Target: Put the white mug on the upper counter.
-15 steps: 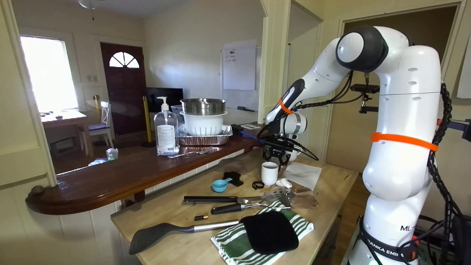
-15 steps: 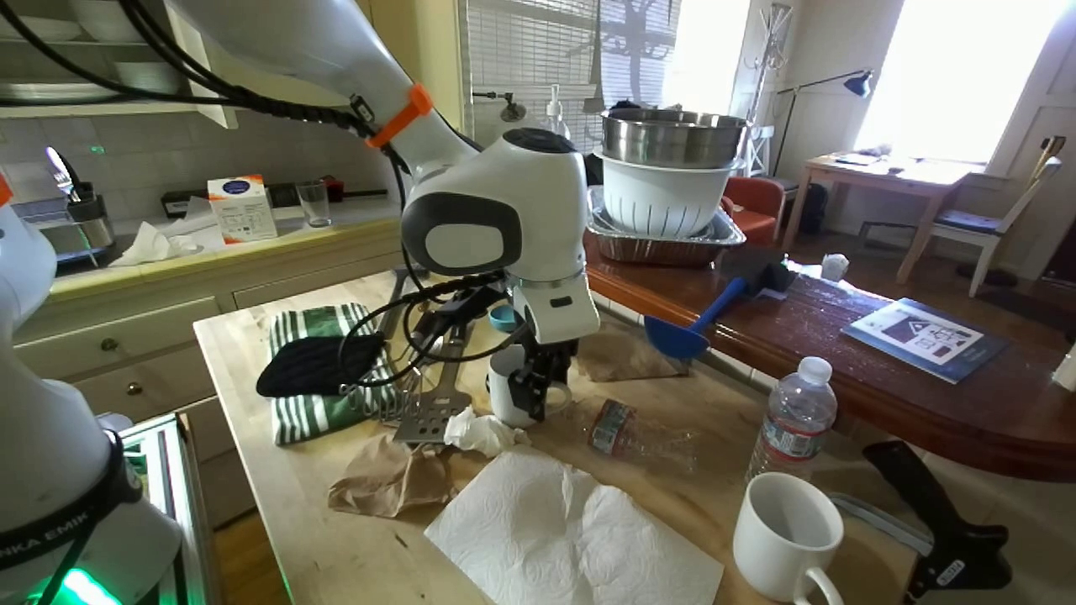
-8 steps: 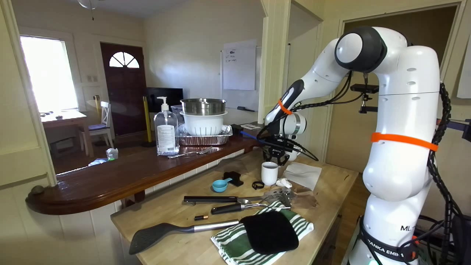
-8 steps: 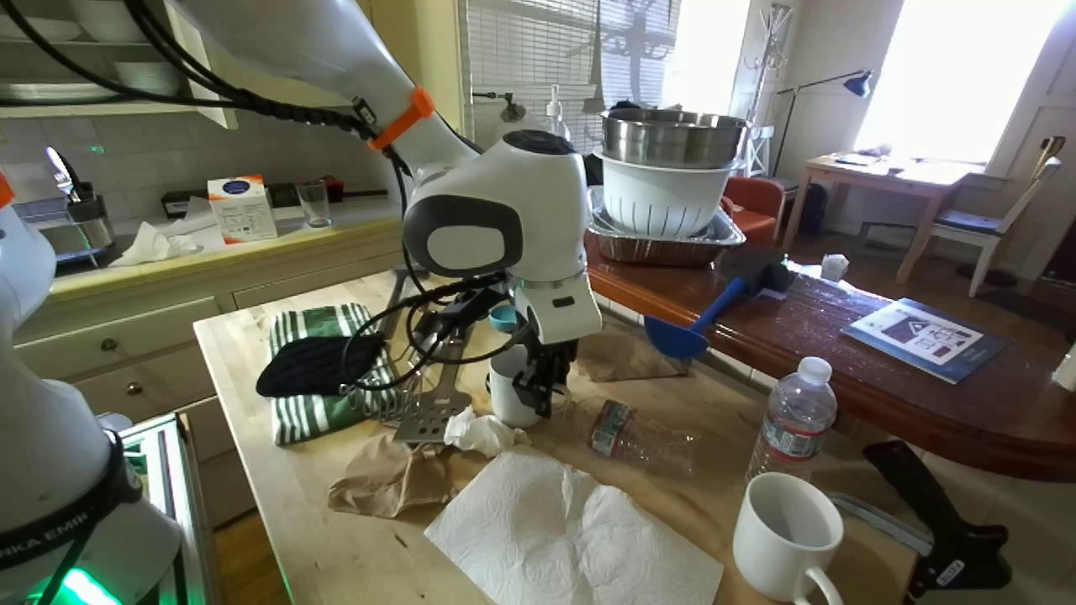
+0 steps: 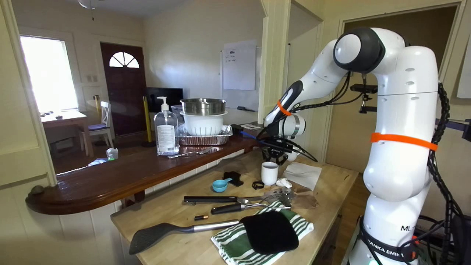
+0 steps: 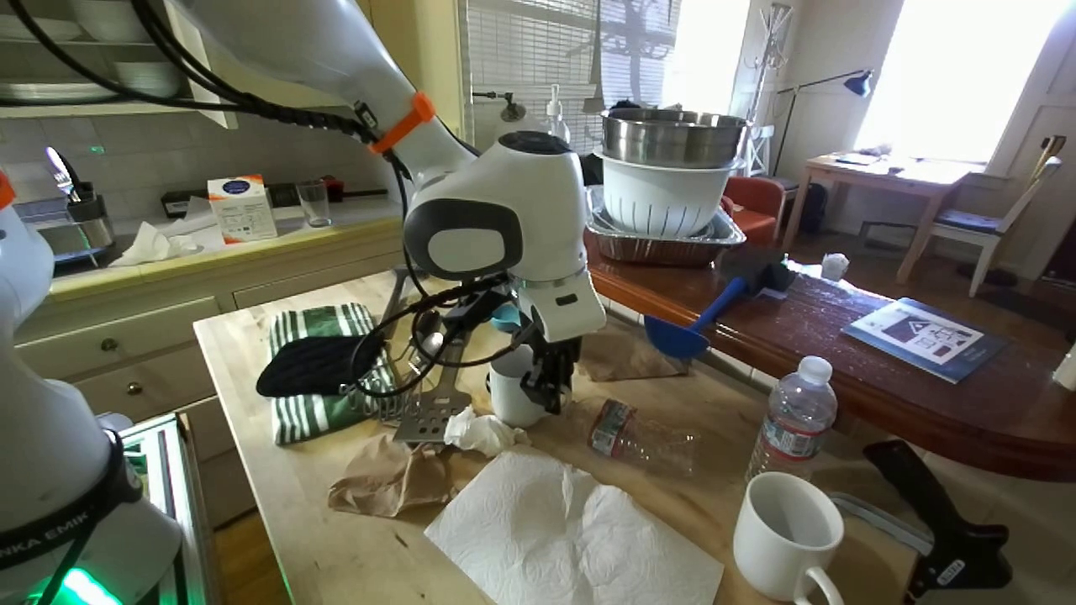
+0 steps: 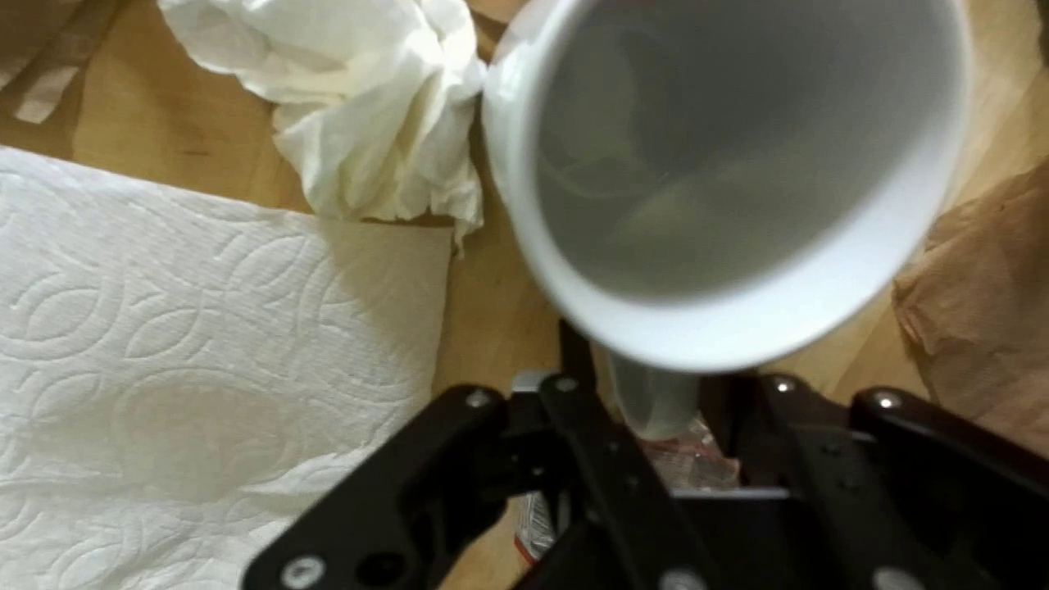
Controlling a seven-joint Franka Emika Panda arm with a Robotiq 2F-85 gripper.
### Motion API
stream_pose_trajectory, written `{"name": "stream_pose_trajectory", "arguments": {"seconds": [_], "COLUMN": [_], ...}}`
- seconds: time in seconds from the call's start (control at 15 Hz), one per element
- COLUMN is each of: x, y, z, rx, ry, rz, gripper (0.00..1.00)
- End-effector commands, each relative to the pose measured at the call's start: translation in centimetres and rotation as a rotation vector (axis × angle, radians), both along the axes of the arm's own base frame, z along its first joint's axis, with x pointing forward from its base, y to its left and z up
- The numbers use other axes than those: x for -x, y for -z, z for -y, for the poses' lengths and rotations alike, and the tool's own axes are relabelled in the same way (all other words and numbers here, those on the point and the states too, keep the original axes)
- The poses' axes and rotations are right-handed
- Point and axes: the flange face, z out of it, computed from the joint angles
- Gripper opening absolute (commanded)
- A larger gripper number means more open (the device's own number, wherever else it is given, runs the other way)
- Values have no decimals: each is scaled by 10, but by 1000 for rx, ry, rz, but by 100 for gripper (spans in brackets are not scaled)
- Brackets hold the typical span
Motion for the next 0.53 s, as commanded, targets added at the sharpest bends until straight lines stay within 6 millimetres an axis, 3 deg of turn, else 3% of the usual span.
{"name": "stream_pose_trajectory", "arguments": {"seconds": [0.0,0.07,0.27,0.4,0.47], "x": [-3,-4,-4,-3,-3], "y": [5,5,5,5,4], "z": [1,1,3,4,4], "rx": [35,36,51,60,62], "ry": [-27,-32,-46,-57,-65], "rz": [16,18,22,25,26], "gripper": [32,27,27,18,6]}}
